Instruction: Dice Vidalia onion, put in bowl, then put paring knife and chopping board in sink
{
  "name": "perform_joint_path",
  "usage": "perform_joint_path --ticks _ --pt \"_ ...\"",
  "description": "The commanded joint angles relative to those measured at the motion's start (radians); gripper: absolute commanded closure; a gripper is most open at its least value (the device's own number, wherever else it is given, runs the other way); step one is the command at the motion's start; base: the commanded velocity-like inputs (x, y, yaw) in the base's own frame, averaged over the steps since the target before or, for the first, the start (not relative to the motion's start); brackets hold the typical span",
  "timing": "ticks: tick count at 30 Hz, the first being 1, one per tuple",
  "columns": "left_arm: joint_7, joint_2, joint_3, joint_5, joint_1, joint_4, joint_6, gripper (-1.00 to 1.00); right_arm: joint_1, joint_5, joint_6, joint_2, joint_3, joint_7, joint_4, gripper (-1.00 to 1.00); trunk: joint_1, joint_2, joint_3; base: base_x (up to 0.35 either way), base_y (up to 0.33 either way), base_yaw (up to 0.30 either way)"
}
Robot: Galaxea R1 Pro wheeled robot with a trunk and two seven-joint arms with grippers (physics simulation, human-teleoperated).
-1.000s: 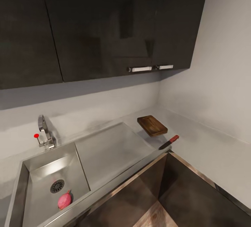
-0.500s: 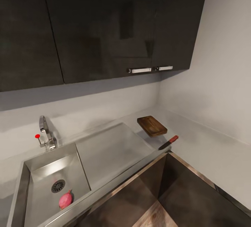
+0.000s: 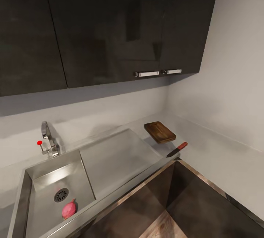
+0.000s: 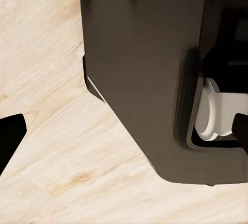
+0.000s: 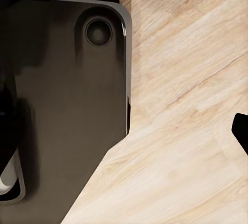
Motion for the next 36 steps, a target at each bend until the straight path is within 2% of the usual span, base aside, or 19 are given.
perform_joint_path --ticks 1,16,24,36 --pt "0.0 0.0 -0.001 0.0 0.001 -0.005 0.007 -1.0 0.001 0.0 -0.001 0.0 0.0 0.0 -0.001 -1.0 0.0 0.0 0.0 0.0 0.0 0.0" --pt "0.0 0.001 0.0 0.0 0.001 -0.005 0.007 -1.0 0.001 -0.001 -0.002 0.0 0.0 -0.002 -0.001 -1.0 0.0 0.0 0.0 0.0 0.0 0.006" --pt "0.0 0.002 0.001 0.0 0.001 -0.006 0.007 -1.0 0.001 -0.001 -0.002 0.0 0.0 -0.002 -0.001 -1.0 0.0 0.0 0.0 0.0 -0.007 0.195" --pt "0.0 0.0 0.0 0.0 0.001 -0.008 0.007 -1.0 0.001 -0.001 -0.002 0.0 0.0 -0.001 -0.001 -1.0 0.0 0.0 0.0 0.0 -0.235 0.03"
